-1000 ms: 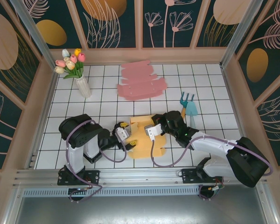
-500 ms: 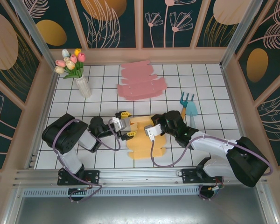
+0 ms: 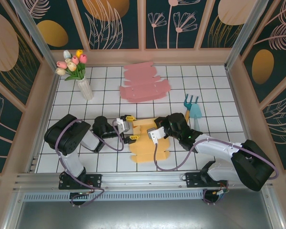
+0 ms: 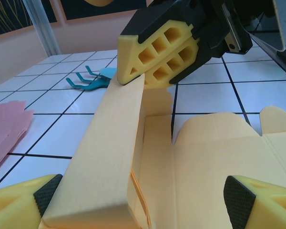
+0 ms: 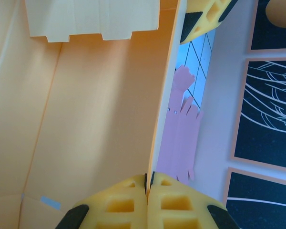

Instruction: Fold the paper box

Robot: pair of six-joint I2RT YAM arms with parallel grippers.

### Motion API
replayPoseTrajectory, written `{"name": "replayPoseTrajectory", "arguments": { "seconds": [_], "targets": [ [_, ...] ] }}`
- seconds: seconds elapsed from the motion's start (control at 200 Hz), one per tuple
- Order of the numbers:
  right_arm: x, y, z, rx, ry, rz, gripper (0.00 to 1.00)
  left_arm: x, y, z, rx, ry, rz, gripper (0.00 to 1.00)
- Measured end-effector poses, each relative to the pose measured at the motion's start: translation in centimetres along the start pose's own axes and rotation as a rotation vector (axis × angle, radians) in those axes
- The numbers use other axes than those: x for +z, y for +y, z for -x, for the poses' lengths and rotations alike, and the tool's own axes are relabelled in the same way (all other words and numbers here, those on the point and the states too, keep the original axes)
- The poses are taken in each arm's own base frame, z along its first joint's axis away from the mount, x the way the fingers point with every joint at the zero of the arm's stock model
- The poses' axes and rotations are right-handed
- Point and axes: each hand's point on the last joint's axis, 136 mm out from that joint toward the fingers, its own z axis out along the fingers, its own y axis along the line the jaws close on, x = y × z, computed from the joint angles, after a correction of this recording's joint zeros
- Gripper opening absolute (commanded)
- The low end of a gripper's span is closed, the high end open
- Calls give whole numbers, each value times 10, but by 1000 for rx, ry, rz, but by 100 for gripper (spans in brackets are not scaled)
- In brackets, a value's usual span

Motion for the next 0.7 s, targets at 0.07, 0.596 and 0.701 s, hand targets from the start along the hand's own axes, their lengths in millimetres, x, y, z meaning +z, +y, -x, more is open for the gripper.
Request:
{"name": "replayPoseTrajectory", "arguments": {
  "seconds": [0.07, 0.596, 0.701],
  "targets": [
    [0, 1, 0, 0, 1, 2, 0, 0, 1, -1, -1, 0, 1, 84],
    [4, 0, 0, -18, 1, 0, 0, 5, 14, -6, -45, 20, 27, 53],
    [5, 0, -1, -18, 2, 1, 0, 5, 20, -7, -74, 26, 53, 41]
  ]
}}
